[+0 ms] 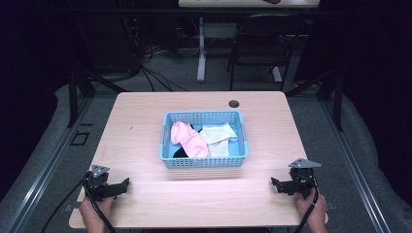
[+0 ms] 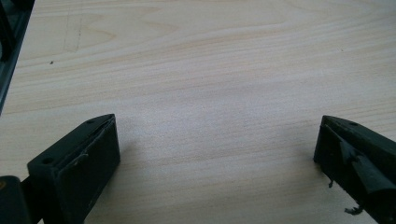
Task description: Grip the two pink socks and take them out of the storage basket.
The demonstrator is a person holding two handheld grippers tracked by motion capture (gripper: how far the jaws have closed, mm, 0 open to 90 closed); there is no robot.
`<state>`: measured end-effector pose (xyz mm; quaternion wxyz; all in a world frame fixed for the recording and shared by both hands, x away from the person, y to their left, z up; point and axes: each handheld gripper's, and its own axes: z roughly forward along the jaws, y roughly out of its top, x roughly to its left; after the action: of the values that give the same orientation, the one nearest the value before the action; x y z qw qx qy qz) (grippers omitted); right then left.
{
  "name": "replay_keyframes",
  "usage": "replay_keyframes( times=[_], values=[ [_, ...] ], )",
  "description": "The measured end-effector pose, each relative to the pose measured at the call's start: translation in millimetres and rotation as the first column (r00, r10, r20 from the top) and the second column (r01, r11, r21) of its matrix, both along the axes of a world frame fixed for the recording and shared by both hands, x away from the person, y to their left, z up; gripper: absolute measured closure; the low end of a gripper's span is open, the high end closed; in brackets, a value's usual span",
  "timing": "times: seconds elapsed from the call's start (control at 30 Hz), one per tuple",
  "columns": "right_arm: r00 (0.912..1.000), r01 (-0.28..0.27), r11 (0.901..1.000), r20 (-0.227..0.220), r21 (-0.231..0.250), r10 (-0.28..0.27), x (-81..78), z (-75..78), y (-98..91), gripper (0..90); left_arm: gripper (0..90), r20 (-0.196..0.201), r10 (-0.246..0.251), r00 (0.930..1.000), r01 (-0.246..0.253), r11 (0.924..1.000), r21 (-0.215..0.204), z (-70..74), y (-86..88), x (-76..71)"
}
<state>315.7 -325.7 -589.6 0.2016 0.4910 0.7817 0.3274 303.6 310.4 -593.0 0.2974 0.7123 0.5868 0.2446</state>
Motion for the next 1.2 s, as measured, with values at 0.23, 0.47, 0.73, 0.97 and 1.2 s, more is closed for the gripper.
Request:
replay_keyframes(
  times=[0.23, 0.47, 0.73, 0.97, 1.2],
  values=[
    [1.0000, 0.001, 1.0000, 0.000, -0.001, -0.001, -0.1, 0.1, 0.1, 0.0, 0.2, 0.007, -0.002, 1.0000, 0.002, 1.0000, 0.007, 0.0, -0.5, 0.9],
    [1.0000, 0.001, 1.0000, 0.000, -0.001, -0.001, -0.1, 0.1, 0.1, 0.0, 0.3, -0.038, -0.049, 0.9980, 0.052, 0.9966, 0.064, 7.3, -7.2, 3.1],
    [1.0000, 0.000, 1.0000, 0.000, 0.000, 0.000, 0.0, 0.0, 0.0, 0.0, 0.3, -0.037, -0.093, 0.9950, 0.094, 0.9955, 0.015, 26.1, -14.6, 8.1],
    [1.0000, 0.001, 1.0000, 0.000, 0.000, -0.001, 0.0, 0.0, 0.0, 0.0, 0.3, -0.053, -0.122, 0.9911, 0.122, 0.9924, 0.010, 47.9, -19.8, 18.2],
    [1.0000, 0.000, 1.0000, 0.000, 0.000, 0.000, 0.0, 0.0, 0.0, 0.0, 0.3, -0.052, -0.149, 0.9875, 0.149, 0.9888, 0.006, 75.7, -28.9, 24.6]
  ],
)
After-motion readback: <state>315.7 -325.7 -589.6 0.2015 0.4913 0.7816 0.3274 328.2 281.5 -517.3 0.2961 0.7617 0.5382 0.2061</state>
